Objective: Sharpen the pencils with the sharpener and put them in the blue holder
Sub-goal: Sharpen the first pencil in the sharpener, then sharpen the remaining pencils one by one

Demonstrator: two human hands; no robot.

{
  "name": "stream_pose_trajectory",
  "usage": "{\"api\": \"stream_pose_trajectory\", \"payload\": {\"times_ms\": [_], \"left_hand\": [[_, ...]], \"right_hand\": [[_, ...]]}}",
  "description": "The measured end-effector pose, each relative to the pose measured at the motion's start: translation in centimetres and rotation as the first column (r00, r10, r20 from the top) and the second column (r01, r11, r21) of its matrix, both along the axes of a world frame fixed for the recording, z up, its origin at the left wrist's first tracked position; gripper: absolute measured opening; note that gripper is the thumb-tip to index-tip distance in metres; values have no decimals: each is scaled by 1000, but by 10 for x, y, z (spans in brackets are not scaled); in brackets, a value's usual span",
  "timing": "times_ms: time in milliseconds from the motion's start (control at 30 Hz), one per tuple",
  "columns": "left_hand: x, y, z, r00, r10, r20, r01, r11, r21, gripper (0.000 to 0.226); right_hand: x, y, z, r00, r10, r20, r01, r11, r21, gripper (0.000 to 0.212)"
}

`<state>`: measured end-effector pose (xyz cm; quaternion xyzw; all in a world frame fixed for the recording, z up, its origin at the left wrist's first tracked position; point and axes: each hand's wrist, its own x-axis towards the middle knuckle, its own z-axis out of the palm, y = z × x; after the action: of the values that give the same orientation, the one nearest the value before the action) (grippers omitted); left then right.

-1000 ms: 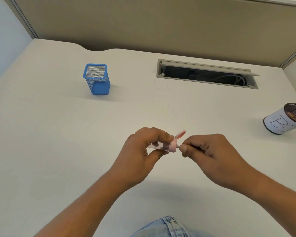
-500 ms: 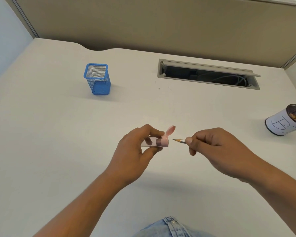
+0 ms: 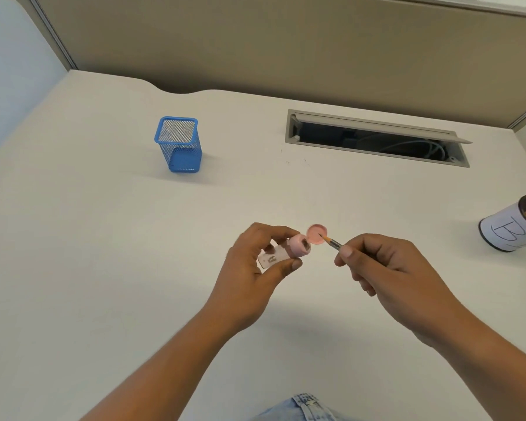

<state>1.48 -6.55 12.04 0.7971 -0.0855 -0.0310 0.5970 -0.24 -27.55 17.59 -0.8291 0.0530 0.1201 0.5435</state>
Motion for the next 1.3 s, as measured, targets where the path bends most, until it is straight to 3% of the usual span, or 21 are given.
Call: {"api": "stream_pose_trajectory", "payload": {"times_ms": [100, 467, 800, 1300], "left_hand": [[2, -3, -17, 994, 34, -100, -39, 998, -51, 28], [1, -14, -63, 968, 80, -239, -42, 986, 160, 29], [-8, -7, -64, 953, 158, -257, -97, 967, 236, 26], [-14, 3, -87, 940, 224, -258, -123, 926, 357, 32]], "right_hand": [[2, 2, -7, 999, -48, -3, 48, 998, 29, 23], [19, 0, -65, 967, -251, -36, 252, 967, 39, 24], [61, 25, -120, 999, -19, -40, 6, 947, -320, 19], [83, 48, -145, 999, 28, -15, -32, 897, -442, 18]]}}
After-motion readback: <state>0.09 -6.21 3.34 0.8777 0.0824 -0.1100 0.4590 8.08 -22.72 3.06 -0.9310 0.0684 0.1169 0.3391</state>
